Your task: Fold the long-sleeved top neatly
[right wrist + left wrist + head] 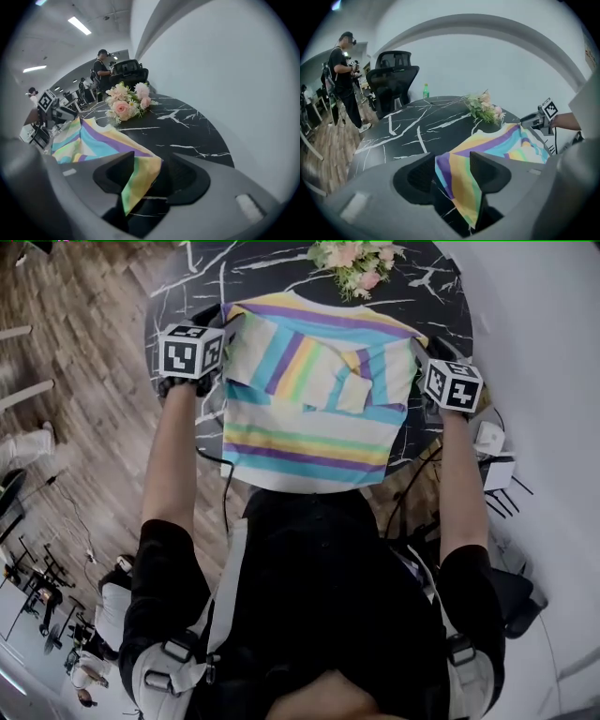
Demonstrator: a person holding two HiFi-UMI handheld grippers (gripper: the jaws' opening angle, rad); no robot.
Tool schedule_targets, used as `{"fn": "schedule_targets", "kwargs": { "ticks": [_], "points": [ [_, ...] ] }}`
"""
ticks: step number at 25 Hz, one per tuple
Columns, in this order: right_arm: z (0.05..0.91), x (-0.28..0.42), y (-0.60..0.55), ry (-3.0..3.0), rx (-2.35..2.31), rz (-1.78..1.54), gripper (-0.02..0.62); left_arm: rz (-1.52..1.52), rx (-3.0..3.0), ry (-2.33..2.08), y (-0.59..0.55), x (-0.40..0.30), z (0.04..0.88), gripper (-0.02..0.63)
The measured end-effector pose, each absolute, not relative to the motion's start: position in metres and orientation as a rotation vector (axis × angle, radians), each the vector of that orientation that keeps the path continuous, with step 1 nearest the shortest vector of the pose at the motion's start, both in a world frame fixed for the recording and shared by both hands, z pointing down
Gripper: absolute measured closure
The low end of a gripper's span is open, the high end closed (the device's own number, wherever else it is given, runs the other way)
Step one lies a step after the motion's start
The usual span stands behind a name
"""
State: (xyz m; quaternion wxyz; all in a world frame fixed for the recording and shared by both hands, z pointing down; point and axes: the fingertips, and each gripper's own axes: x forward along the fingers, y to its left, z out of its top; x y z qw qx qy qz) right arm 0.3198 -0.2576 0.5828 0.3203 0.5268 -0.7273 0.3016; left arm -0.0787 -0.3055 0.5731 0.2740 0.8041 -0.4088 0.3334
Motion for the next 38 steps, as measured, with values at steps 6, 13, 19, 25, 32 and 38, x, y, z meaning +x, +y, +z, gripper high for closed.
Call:
{"fn": "schedule_targets", "kwargs": {
  "ticks": [6, 13, 19, 25, 32, 38],
  "points": [
    [0.598, 0.316, -0.259, -1.88, 1.377, 0.808, 0.356, 0.914, 2.079, -1.041, -0.312, -0.083, 0.606, 0.343],
    [0.603, 0.321, -0.26, -1.861, 1.432, 0.796, 0.337, 0.987, 2.106, -1.087, -0.314, -0.085, 0.61, 0.348],
    [0.602, 0.3, -0.255, -1.909, 1.37, 0.756, 0.488, 0.974, 2.098, -1.104, -0.313, -0.086, 0.61, 0.411],
    [0.584, 0.291, -0.275, -1.951, 1.352, 0.621, 0.551, 0.952, 2.181, -1.022, -0.318, -0.076, 0.593, 0.552],
    [0.521, 0.287, -0.295, -2.042, 1.457, 0.417, 0.558, 0.857, 2.323, -1.052, -0.337, -0.071, 0.541, 0.554],
    [0.501, 0.284, -0.295, -2.063, 1.46, 0.394, 0.56, 0.819, 2.395, -1.021, -0.338, -0.067, 0.52, 0.553]
  ]
}}
